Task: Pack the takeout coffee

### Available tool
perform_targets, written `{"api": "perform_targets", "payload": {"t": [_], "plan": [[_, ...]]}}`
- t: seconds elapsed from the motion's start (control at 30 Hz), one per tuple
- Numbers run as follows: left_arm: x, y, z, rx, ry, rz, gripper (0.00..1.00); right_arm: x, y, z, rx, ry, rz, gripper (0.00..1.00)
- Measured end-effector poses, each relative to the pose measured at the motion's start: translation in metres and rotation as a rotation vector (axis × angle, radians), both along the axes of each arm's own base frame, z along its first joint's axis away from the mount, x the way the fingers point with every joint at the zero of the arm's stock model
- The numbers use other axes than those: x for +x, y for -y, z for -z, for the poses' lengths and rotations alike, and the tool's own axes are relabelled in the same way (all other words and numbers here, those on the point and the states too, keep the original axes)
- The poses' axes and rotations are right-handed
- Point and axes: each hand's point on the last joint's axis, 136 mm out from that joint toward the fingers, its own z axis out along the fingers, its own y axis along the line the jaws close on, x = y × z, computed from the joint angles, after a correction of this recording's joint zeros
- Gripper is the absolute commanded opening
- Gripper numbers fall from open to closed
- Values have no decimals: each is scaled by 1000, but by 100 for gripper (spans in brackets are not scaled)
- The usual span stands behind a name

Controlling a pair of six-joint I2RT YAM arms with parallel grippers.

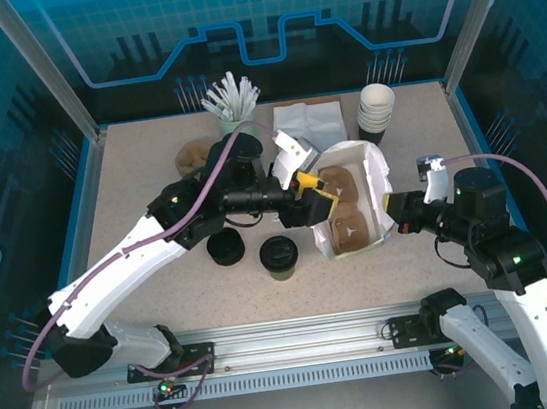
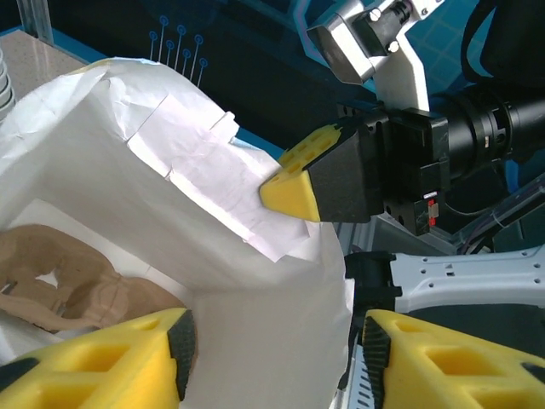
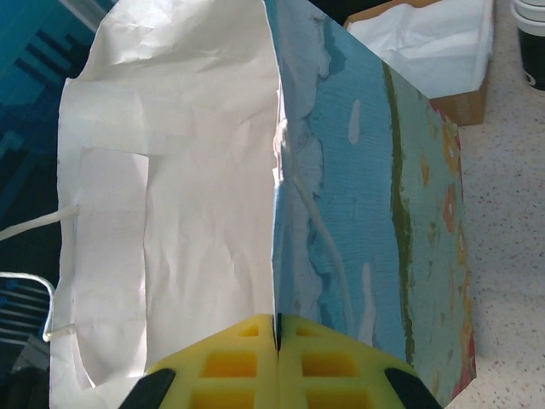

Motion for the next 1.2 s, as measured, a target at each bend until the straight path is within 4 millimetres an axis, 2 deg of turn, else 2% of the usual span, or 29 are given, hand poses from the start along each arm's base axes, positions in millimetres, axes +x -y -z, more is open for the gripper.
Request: {"api": "perform_targets", "payload": {"t": [0.2,0.33,0.43,0.63,0.83,1.07,1.2], "plan": [[0,31,-1,14,-73,-72,46,4,10,2,34,-32,97,0],[9,53,4,51,-132,-164,44,6,13,4,68,-61,139,0],[23,62,24,112,-191,-254,42,7,15,5,91,-79,167,0],[43,65,68,262,-273,-414,40,9,17,13,119,-117,211,0],[49,69,100,381,-319,-492,40,9,19,20,146,-147,242,0],[54,72,148,527,-382,-553,40,9,14,26,173,-173,241,0],[55,68,170,589,-415,-577,40,8,10,28,183,-171,230,0]]}}
